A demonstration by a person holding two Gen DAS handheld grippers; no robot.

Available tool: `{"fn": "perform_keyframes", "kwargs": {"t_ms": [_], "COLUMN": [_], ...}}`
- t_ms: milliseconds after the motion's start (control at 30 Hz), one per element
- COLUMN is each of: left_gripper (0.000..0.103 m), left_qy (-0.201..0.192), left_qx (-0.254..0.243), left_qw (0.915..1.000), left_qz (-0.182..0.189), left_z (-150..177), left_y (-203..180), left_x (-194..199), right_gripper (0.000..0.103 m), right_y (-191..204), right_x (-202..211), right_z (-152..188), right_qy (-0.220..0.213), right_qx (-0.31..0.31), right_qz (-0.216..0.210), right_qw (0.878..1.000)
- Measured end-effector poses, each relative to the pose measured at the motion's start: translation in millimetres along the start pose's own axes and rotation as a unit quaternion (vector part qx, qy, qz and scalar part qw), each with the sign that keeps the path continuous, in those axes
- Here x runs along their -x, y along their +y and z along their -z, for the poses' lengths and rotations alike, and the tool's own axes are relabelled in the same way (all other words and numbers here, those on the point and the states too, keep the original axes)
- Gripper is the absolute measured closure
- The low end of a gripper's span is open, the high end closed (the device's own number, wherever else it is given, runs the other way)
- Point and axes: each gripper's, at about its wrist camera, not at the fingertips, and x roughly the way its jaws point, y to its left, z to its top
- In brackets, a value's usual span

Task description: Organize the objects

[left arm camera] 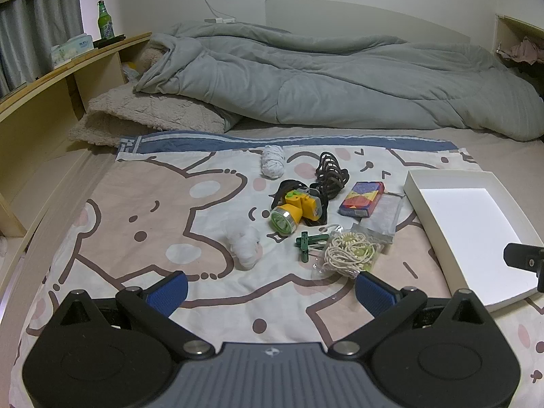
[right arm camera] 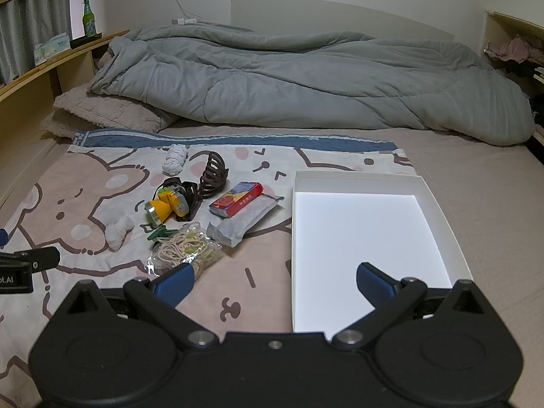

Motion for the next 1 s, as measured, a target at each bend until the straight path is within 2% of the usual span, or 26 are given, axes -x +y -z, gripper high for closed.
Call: {"fn": "perform_keyframes", "kwargs": {"t_ms": [1000], "left_gripper": [0.000], "left_qy": [0.001], "left_qx": [-0.001], "left_qw": [1.0000], "left_qz": [0.001], "left_z": [5.6], "left_y": [-10.1], "left_x": [1.8], "right_gripper": [0.000], "right_y": [-2.2], "right_x": [-5.6], "right_z": [7.9], "right_qy": [0.004], "right_qx": [0.001], "right_qz": [-0.001], "right_qw": [1.000]}}
